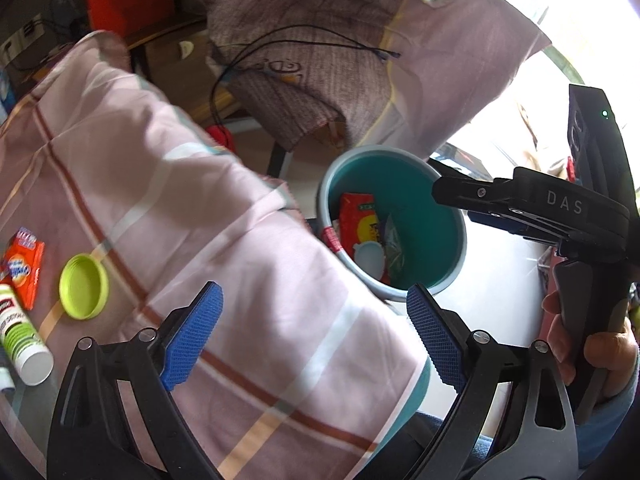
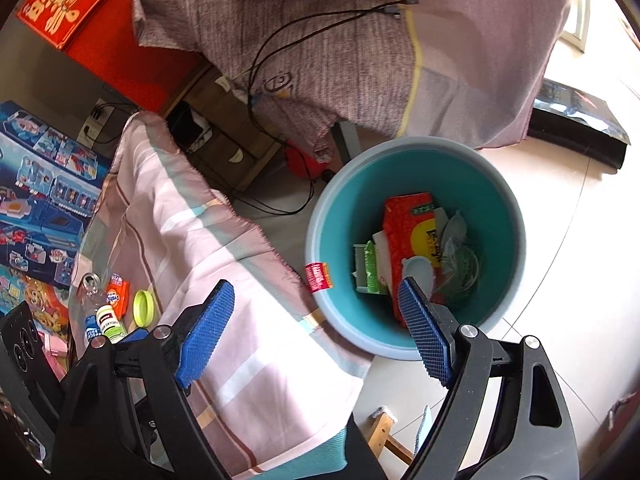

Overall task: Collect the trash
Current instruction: 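Open both grippers to drop the lids into the bin, then move both tools back to the table toward the supplement bottle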

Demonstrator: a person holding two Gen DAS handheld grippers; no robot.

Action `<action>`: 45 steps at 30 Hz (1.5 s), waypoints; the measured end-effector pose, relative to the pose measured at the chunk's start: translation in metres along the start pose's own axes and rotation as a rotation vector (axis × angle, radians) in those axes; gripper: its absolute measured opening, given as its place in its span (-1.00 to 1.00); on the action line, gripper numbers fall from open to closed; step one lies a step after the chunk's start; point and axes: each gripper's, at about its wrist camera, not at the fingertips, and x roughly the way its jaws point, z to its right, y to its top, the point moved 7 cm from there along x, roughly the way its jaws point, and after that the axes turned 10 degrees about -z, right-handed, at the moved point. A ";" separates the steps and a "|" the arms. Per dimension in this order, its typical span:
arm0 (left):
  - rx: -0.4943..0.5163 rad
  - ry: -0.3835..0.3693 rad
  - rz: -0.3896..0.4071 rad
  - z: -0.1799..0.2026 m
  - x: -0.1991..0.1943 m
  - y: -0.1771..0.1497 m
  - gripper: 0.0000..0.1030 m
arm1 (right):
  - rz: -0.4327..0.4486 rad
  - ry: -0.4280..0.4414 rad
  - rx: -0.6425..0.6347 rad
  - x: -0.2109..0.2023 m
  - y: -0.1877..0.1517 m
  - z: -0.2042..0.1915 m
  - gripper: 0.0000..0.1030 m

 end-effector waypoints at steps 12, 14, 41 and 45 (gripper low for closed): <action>-0.169 0.058 0.120 -0.085 -0.052 -0.035 0.84 | -0.048 -0.020 -0.127 0.026 -0.023 -0.081 0.68; -0.215 0.072 0.142 -0.106 -0.062 -0.043 0.84 | -0.062 -0.022 -0.152 0.032 -0.028 -0.097 0.68; -0.526 0.094 0.169 -0.259 -0.068 -0.084 0.56 | -0.247 -0.062 -0.282 0.109 -0.059 -0.184 0.68; -0.503 0.125 0.147 -0.261 -0.059 -0.079 0.18 | -0.260 -0.066 -0.282 0.117 -0.060 -0.185 0.68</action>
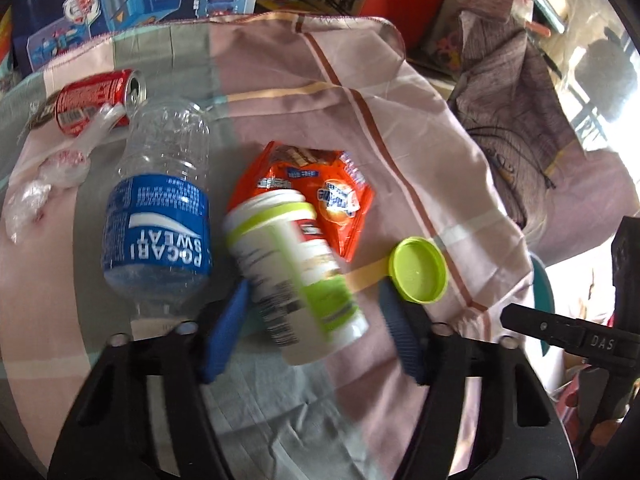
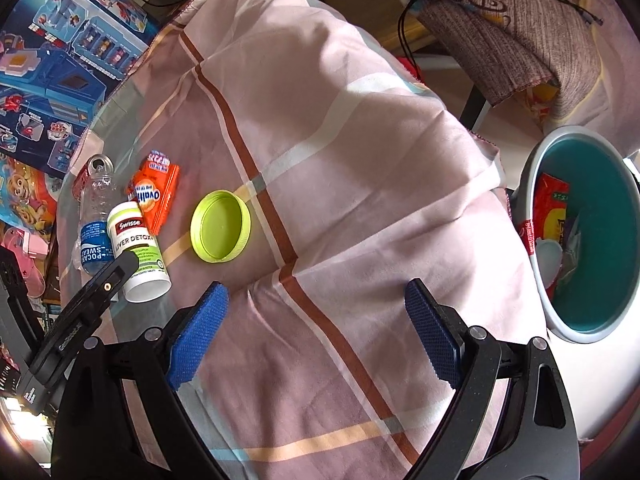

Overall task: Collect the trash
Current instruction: 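Move both tools back to the table toward the supplement bottle, then grasp the yellow-green cap with the right gripper while the left grasps the white supplement bottle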

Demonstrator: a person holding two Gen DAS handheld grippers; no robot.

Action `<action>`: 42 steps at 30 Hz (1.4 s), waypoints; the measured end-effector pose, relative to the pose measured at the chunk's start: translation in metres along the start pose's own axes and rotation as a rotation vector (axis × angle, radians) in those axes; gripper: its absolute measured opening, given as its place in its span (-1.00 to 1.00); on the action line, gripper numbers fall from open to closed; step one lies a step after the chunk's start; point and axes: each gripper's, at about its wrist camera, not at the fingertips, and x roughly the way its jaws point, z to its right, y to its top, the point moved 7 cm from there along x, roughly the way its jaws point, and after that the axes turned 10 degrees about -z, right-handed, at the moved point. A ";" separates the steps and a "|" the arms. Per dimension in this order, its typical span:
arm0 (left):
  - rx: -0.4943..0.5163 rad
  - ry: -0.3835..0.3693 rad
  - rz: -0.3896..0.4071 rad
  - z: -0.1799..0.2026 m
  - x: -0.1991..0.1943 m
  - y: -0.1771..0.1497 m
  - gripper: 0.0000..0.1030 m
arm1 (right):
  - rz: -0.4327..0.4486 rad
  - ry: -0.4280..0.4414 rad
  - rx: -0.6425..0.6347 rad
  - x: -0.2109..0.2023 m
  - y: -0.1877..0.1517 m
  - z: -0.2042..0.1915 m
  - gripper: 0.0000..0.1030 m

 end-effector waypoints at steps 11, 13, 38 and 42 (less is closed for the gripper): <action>-0.035 -0.018 -0.056 -0.014 0.026 0.007 0.12 | 0.005 -0.039 -0.039 0.007 0.009 -0.009 0.68; -0.018 -0.026 -0.058 -0.016 0.022 0.002 0.08 | 0.009 -0.049 -0.061 0.010 0.010 -0.015 0.68; -0.016 -0.056 -0.077 -0.054 -0.002 -0.048 0.33 | 0.148 -0.230 -0.343 0.050 0.031 -0.082 0.04; 0.002 -0.031 -0.085 -0.050 0.002 -0.048 0.41 | 0.127 -0.165 -0.289 0.038 0.026 -0.068 0.04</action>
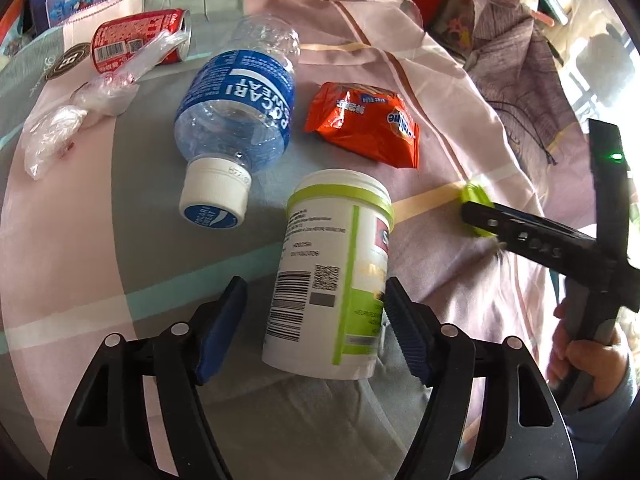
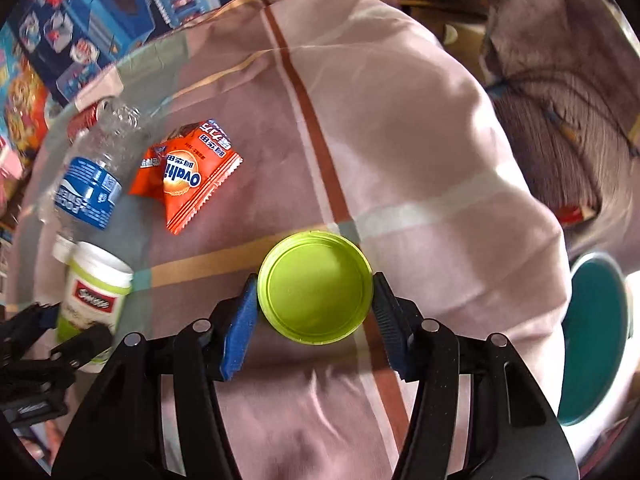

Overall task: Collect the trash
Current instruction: 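Grasp the yellow-green cap with the right gripper while the left grasps the white supplement bottle, then carry the supplement bottle and yellow-green cap over the teal bin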

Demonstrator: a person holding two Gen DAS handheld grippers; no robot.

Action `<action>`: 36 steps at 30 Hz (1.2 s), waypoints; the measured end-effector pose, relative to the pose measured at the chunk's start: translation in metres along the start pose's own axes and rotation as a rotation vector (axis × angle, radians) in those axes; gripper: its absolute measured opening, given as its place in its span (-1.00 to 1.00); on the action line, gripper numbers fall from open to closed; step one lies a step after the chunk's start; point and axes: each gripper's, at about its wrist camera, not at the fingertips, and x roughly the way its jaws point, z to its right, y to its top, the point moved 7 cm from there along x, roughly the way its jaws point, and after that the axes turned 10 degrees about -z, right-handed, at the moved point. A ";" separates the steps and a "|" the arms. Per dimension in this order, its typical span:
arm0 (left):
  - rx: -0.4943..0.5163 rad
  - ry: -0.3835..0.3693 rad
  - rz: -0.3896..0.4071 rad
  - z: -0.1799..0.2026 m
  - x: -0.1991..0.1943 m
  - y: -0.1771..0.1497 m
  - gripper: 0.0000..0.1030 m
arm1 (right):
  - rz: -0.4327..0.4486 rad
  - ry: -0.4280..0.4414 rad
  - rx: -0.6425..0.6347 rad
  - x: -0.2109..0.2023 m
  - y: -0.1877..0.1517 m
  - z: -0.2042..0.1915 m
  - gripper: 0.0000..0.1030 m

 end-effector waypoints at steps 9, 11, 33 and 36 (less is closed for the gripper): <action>0.044 0.094 0.012 0.009 0.000 -0.005 0.00 | 0.014 0.055 0.069 -0.025 -0.029 0.025 0.04; 0.051 0.095 0.009 0.013 -0.003 -0.008 0.00 | 0.027 0.073 0.079 -0.032 -0.033 0.029 0.04; 0.321 0.067 0.050 0.168 -0.024 0.011 0.00 | 0.194 0.118 0.242 -0.113 -0.068 0.135 0.04; 0.380 0.060 0.043 0.200 -0.020 0.013 0.00 | 0.214 0.119 0.282 -0.119 -0.075 0.159 0.04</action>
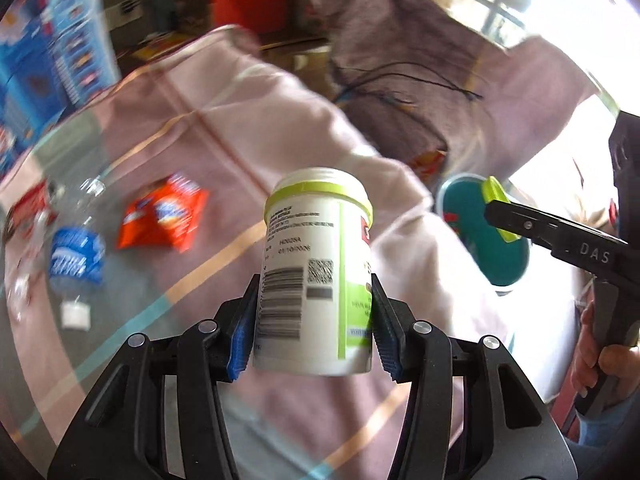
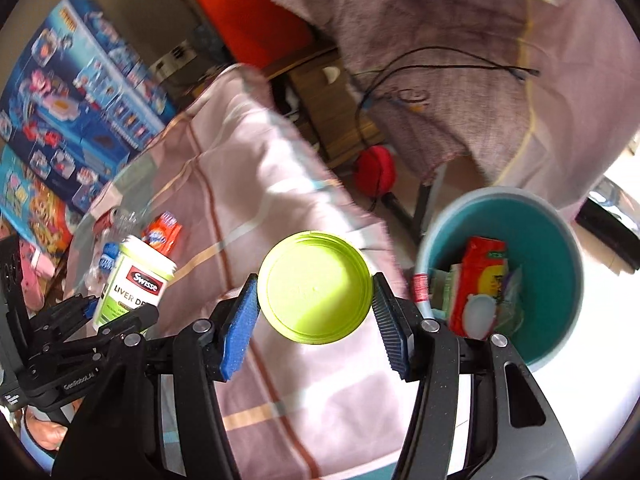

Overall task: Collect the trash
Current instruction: 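Carry the supplement bottle and yellow-green cap over the teal bin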

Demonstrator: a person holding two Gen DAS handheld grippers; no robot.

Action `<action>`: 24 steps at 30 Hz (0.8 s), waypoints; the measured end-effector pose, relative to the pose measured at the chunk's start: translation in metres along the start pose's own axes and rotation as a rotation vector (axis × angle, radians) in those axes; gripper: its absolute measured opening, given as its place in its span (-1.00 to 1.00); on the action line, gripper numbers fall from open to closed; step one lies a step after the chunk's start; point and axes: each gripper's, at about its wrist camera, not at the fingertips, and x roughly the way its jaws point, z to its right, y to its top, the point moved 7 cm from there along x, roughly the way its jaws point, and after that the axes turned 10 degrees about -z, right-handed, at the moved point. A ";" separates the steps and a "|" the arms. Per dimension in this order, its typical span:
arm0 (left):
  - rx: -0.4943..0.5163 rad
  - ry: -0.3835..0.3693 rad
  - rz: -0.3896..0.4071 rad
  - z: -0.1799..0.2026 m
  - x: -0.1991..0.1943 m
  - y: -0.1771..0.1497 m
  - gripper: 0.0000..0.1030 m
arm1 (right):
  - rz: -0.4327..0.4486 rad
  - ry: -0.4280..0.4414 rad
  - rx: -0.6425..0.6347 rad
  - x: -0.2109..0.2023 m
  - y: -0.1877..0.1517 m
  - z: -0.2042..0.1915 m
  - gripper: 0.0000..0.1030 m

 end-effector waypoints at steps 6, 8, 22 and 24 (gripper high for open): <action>0.081 -0.018 -0.011 0.052 0.011 0.019 -0.01 | 0.033 -0.039 0.052 -0.016 -0.001 0.044 0.04; 0.104 -0.021 -0.018 0.066 0.017 0.023 -0.01 | 0.033 -0.039 0.069 -0.019 -0.003 0.058 0.04; 0.222 -0.058 -0.070 0.151 0.051 0.043 -0.01 | 0.049 -0.079 0.214 -0.040 -0.010 0.150 0.04; 0.240 -0.065 -0.083 0.163 0.059 0.046 -0.01 | 0.038 -0.086 0.237 -0.038 -0.012 0.162 0.04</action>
